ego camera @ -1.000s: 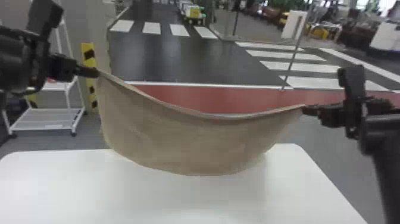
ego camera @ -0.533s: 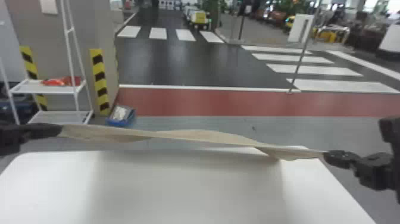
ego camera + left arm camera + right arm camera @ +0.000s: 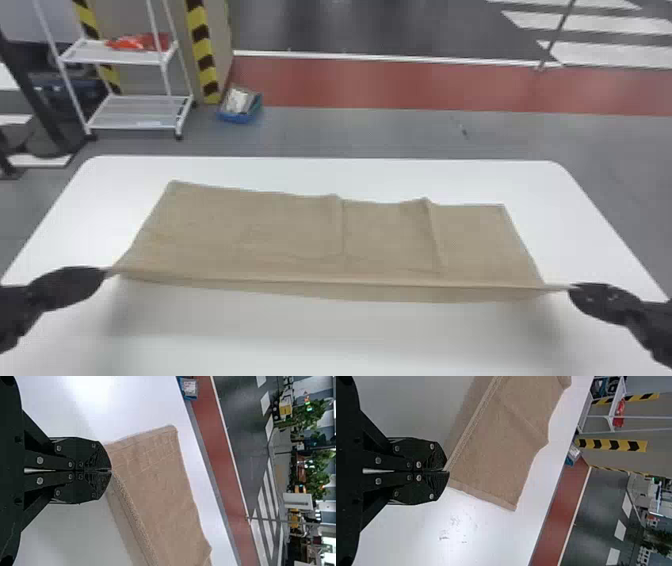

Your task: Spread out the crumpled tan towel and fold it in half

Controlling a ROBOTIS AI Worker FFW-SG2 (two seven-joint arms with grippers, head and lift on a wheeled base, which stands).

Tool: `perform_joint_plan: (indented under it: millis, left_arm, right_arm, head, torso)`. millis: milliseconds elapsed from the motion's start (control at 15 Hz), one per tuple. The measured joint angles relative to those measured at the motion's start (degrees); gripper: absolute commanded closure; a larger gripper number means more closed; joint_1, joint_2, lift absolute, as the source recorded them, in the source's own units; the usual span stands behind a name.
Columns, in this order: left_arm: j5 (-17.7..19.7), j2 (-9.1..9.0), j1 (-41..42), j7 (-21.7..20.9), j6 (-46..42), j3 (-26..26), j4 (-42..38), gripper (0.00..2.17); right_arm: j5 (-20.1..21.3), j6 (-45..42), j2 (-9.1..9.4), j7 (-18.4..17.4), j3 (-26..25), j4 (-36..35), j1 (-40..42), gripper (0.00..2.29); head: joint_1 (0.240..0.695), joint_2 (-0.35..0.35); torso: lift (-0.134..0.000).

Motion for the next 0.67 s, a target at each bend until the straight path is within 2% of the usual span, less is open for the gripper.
perform_joint_plan:
  millis: [133,267,400,533,667]
  left_arm:
    - [-1.2,0.02,4.2,-5.1,-1.7,2.0,-2.6,1.29]
    - [-3.2,0.19,5.4,-9.7,-0.3,3.6,-6.0,1.29]
    - [-4.5,0.58,5.5,-12.9,2.1,5.5,-9.2,1.29]
    - [-5.4,0.94,5.7,-17.0,4.6,7.2,-11.6,1.29]
    - [-6.1,1.42,6.1,-18.7,5.9,8.3,-13.1,1.29]
  right_arm:
    - [-0.1,-2.2,0.04,3.3,-1.4,0.3,2.4,1.58]
    - [-0.7,-3.2,0.01,4.8,-3.2,0.2,3.1,1.58]
    - [-1.3,-3.6,-0.11,8.3,-4.8,-0.6,3.3,1.58]
    - [-1.4,-4.3,-0.15,10.0,-6.1,-1.3,3.8,1.58]
    - [-1.4,-5.1,-0.55,10.1,-7.6,-1.4,4.0,1.58]
  head:
    - [0.695,-0.075]
    - [0.695,-0.088]
    - [0.695,-0.080]
    - [0.695,-0.076]
    - [0.695,-0.086]
  torso:
    - [-0.124]
    - [-0.124]
    - [-0.124]
    - [-0.124]
    - [-0.124]
